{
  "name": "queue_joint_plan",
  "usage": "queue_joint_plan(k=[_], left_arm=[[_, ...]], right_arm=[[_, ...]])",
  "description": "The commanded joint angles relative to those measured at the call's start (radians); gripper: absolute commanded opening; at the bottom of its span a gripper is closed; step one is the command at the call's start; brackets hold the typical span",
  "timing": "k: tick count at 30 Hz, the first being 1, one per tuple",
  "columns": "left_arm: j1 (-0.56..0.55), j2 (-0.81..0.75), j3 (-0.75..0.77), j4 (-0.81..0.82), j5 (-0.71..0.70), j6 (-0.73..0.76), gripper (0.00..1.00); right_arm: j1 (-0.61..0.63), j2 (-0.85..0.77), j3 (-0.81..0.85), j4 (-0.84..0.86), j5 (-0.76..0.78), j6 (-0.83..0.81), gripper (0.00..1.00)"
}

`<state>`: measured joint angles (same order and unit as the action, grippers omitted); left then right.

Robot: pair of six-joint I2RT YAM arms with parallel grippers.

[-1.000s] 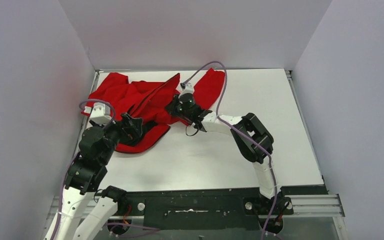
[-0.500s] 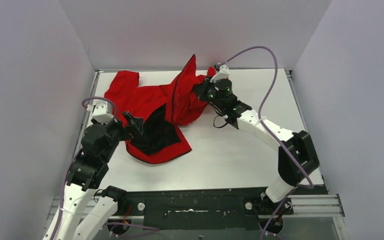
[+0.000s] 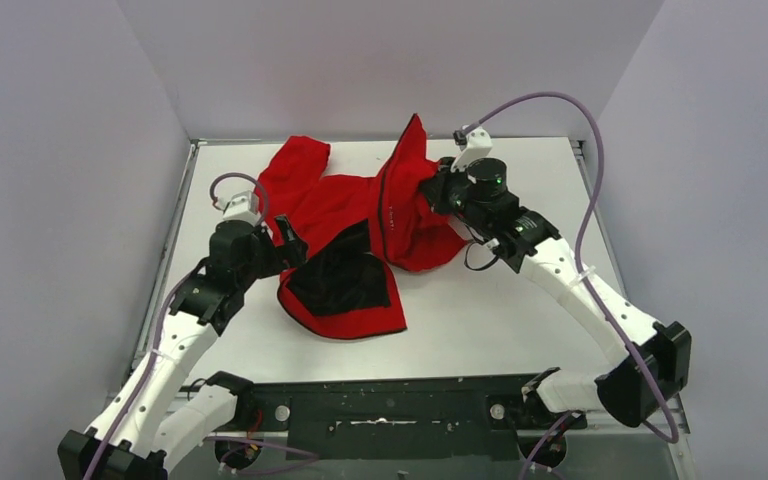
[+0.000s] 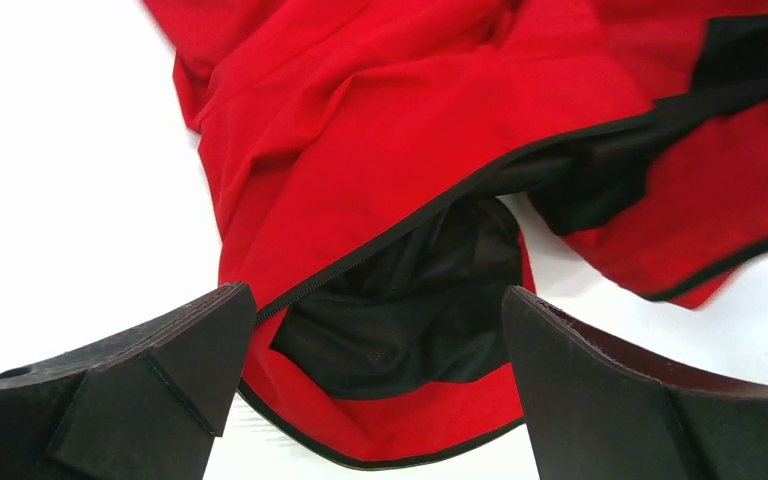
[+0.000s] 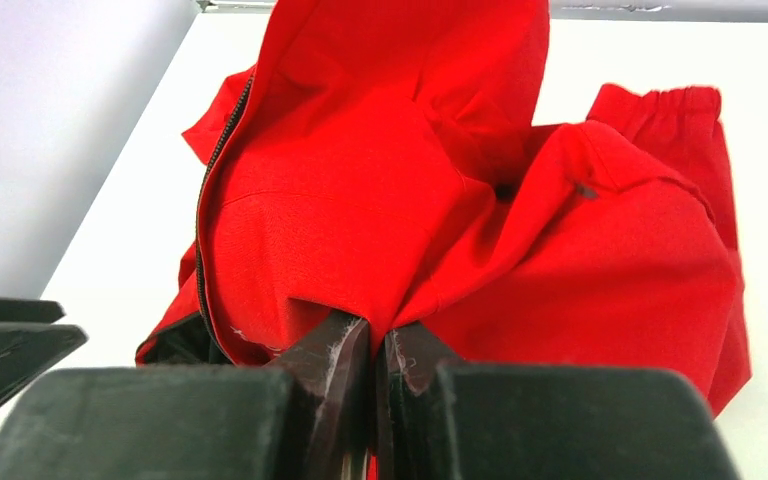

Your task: Zip up the jacket

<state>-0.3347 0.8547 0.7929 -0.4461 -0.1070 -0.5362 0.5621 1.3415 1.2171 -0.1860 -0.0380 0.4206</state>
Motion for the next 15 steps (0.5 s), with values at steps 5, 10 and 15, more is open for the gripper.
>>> queue_joint_plan(k=[5,10,15], left_arm=[[-0.081,0.129,-0.024,0.141,-0.05,-0.083,0.97],[-0.186,0.245,0.003,0.193,-0.156,-0.058,0.97],[-0.199,0.323,0.001,0.212,-0.192,-0.038,0.97]], right_arm=[[-0.009,-0.174,0.009,-0.107,0.006,-0.068,0.0],[-0.009,-0.226,-0.019,-0.144,-0.015,-0.075,0.0],[-0.009,-0.267,-0.05,-0.167,-0.038,-0.076,0.0]])
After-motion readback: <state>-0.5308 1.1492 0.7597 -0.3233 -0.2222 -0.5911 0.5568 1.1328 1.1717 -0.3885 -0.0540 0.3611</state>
